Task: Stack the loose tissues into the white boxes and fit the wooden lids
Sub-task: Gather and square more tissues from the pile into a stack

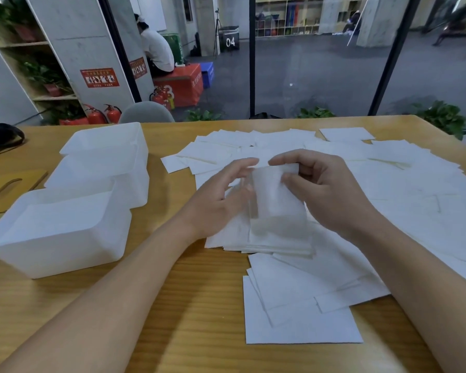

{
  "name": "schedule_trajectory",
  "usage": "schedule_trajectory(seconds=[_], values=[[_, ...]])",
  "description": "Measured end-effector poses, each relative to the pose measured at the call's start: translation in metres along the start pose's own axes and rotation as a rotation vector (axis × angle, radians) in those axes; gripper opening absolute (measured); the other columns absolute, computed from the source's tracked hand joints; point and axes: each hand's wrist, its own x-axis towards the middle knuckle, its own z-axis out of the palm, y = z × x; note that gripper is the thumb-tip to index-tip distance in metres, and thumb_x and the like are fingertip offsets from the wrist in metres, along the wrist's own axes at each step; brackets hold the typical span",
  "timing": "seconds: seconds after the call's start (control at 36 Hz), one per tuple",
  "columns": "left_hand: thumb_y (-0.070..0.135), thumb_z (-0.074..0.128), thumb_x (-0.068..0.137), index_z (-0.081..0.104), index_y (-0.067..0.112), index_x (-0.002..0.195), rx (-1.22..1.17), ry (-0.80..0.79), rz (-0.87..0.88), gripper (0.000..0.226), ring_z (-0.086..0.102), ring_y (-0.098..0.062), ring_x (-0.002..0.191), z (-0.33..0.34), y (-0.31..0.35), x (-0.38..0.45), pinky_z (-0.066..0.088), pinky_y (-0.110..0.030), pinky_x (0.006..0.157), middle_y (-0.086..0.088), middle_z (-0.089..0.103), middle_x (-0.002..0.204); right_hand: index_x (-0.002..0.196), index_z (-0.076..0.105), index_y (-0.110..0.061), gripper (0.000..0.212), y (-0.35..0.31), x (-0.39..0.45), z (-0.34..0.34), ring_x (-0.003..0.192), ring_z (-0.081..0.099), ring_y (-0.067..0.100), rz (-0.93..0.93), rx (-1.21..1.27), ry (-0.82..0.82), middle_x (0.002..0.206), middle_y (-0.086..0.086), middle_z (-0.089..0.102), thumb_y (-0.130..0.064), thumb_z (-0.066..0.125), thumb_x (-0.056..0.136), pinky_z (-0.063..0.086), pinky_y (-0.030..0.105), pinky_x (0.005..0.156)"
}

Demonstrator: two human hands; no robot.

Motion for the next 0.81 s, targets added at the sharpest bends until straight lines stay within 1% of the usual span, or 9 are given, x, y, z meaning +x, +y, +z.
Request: schedule_trajectory(seconds=[0.11,0.17,0.25,0.36,0.44,0.56,0.64,0.72,0.81], values=[[0.035,0.054,0.112,0.074,0.031,0.121,0.039,-0.035,0.037,0.022,0.058,-0.011,0.126,-0.002,0.0,0.001,0.038,-0.032,0.101,0.013,0.072,0.119,0.113,0.082,-0.026,0.034,0.0,-0.001,0.001,0.086,0.071,0.025,0.06,0.079,-0.015,0.101,0.005,0.08,0.0,0.062,0.104,0.054,0.045,0.074],[0.037,0.058,0.109,0.074,0.022,0.106,0.047,-0.009,0.037,0.023,0.059,-0.015,0.11,-0.005,-0.002,0.002,0.04,-0.027,0.095,0.006,0.07,0.101,0.109,0.084,-0.025,0.031,-0.001,0.0,0.0,0.082,0.07,0.026,0.117,0.11,0.017,0.098,0.01,0.08,-0.002,0.064,0.101,0.054,0.045,0.075],[0.029,0.065,0.107,0.074,0.021,0.094,0.022,0.045,0.039,0.018,0.059,-0.017,0.091,-0.01,-0.005,0.003,0.042,-0.015,0.083,-0.001,0.068,0.09,0.099,0.085,-0.024,0.029,0.0,0.002,-0.004,0.073,0.068,0.018,0.207,0.081,0.058,0.088,0.008,0.08,-0.003,0.066,0.097,0.053,0.041,0.073],[0.031,0.068,0.107,0.076,0.025,0.096,-0.016,0.074,0.029,0.015,0.062,-0.019,0.089,-0.013,-0.01,0.004,0.046,-0.017,0.082,0.008,0.071,0.091,0.094,0.084,-0.021,0.025,0.004,0.005,-0.01,0.061,0.056,0.018,0.295,-0.018,0.059,0.07,0.008,0.069,-0.003,0.067,0.093,0.045,0.034,0.064],[0.033,0.068,0.107,0.077,0.025,0.098,-0.05,0.095,0.023,0.015,0.065,-0.022,0.092,-0.013,-0.012,0.005,0.051,-0.027,0.083,0.006,0.072,0.092,0.095,0.083,-0.019,0.024,0.002,0.006,-0.018,0.055,0.06,0.016,0.321,-0.034,0.04,0.063,0.006,0.066,0.0,0.069,0.092,0.055,0.026,0.053],[0.036,0.071,0.105,0.078,0.03,0.096,-0.008,0.076,-0.031,0.012,0.067,-0.024,0.089,-0.012,-0.015,0.005,0.053,-0.035,0.08,0.005,0.073,0.089,0.095,0.081,-0.019,0.016,0.004,0.005,-0.019,0.056,0.071,0.027,0.377,-0.159,-0.065,0.069,0.008,0.075,-0.006,0.074,0.088,0.06,0.039,0.059],[0.034,0.073,0.104,0.079,0.03,0.094,0.026,0.061,-0.068,0.012,0.064,-0.025,0.081,-0.013,-0.019,0.005,0.05,-0.033,0.075,0.002,0.072,0.085,0.096,0.078,-0.017,0.017,0.005,0.002,-0.016,0.048,0.067,0.022,0.415,-0.229,-0.116,0.062,0.004,0.071,-0.005,0.07,0.087,0.054,0.03,0.049],[0.035,0.075,0.103,0.08,0.031,0.095,0.021,0.022,-0.097,0.01,0.063,-0.012,0.073,-0.015,-0.018,0.003,0.05,-0.027,0.072,0.004,0.074,0.082,0.098,0.077,-0.019,0.019,0.004,0.002,-0.017,0.049,0.068,0.019,0.429,-0.29,-0.161,0.062,0.003,0.072,-0.006,0.068,0.086,0.053,0.025,0.048],[0.031,0.076,0.101,0.08,0.031,0.096,0.014,-0.014,-0.11,0.006,0.07,-0.009,0.074,-0.019,-0.017,0.001,0.052,-0.02,0.074,0.005,0.076,0.077,0.098,0.076,-0.023,0.021,0.006,0.003,-0.017,0.051,0.07,0.017,0.422,-0.373,-0.197,0.063,-0.001,0.073,-0.008,0.07,0.085,0.06,0.032,0.055]])
